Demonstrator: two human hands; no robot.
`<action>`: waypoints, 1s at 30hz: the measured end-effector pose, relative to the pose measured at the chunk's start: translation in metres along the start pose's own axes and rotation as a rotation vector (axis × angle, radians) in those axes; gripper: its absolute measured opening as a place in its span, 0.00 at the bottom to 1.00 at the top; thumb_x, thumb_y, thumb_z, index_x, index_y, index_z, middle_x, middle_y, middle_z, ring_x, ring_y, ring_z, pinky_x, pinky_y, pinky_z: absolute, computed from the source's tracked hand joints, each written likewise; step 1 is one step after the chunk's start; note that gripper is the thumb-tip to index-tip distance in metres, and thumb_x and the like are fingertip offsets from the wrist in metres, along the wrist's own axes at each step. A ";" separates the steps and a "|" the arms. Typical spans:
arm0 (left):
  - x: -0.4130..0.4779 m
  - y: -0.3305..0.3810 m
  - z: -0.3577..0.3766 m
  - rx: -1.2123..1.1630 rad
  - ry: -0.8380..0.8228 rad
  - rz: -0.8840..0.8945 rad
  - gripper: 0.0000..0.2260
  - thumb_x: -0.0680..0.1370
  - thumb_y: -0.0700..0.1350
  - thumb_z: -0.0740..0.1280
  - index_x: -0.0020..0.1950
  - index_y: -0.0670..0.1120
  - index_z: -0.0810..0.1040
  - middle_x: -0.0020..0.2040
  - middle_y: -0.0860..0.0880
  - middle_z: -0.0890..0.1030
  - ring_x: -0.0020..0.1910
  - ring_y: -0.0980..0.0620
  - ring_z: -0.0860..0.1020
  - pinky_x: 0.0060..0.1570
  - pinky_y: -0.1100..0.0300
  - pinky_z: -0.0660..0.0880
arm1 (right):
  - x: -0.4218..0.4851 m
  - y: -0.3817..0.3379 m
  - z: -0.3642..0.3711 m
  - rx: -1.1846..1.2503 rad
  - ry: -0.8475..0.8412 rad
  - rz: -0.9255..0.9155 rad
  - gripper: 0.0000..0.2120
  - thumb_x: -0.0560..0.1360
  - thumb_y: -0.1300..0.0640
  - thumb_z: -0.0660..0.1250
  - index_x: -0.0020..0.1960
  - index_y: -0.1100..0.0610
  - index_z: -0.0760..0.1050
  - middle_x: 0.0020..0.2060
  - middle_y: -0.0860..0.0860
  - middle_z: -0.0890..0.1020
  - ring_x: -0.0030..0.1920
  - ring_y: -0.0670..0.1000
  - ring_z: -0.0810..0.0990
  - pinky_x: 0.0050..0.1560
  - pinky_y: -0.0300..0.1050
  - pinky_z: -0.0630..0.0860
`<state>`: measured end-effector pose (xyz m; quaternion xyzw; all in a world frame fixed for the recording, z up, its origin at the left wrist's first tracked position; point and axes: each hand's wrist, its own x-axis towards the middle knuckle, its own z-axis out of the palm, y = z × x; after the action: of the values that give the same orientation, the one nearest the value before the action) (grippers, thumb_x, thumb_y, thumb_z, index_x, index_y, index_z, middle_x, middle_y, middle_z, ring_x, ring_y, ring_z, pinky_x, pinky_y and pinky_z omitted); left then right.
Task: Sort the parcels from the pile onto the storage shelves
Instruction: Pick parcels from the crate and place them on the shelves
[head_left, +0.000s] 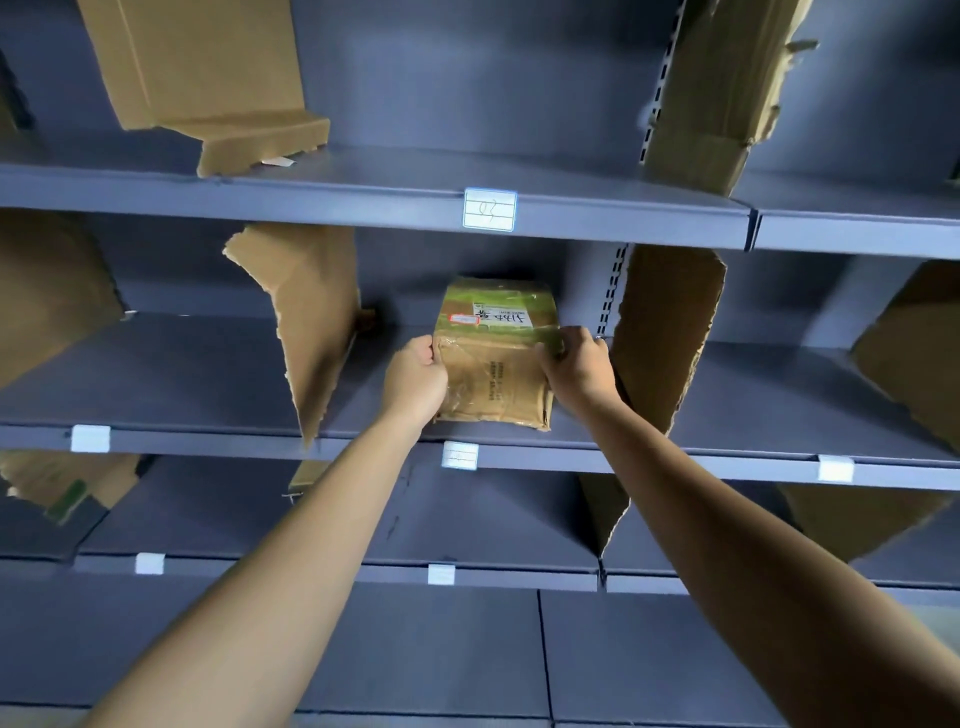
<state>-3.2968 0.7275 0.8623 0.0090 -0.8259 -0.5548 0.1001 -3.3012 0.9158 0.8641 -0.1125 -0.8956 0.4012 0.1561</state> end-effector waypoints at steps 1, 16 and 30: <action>0.002 -0.002 -0.001 -0.006 -0.030 0.000 0.19 0.76 0.33 0.55 0.57 0.46 0.81 0.52 0.49 0.84 0.52 0.48 0.80 0.50 0.56 0.76 | 0.000 0.000 0.001 -0.005 0.004 0.006 0.21 0.79 0.49 0.64 0.69 0.58 0.71 0.60 0.59 0.75 0.55 0.54 0.73 0.54 0.41 0.68; -0.043 -0.010 0.014 -0.100 -0.143 -0.028 0.15 0.78 0.37 0.60 0.64 0.44 0.73 0.56 0.50 0.74 0.51 0.51 0.73 0.48 0.63 0.67 | -0.072 0.017 0.012 0.148 0.015 0.190 0.25 0.78 0.44 0.61 0.68 0.59 0.70 0.56 0.58 0.82 0.57 0.59 0.80 0.58 0.61 0.78; -0.192 0.055 0.152 -0.232 -0.549 -0.001 0.12 0.77 0.36 0.60 0.56 0.48 0.76 0.51 0.50 0.79 0.51 0.50 0.77 0.55 0.53 0.77 | -0.197 0.116 -0.138 0.399 0.258 0.464 0.12 0.83 0.48 0.57 0.61 0.53 0.70 0.57 0.53 0.80 0.54 0.52 0.82 0.51 0.50 0.83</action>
<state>-3.1302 0.9120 0.8278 -0.1522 -0.7531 -0.6274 -0.1268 -3.0592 1.0222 0.8262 -0.3305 -0.7228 0.5759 0.1916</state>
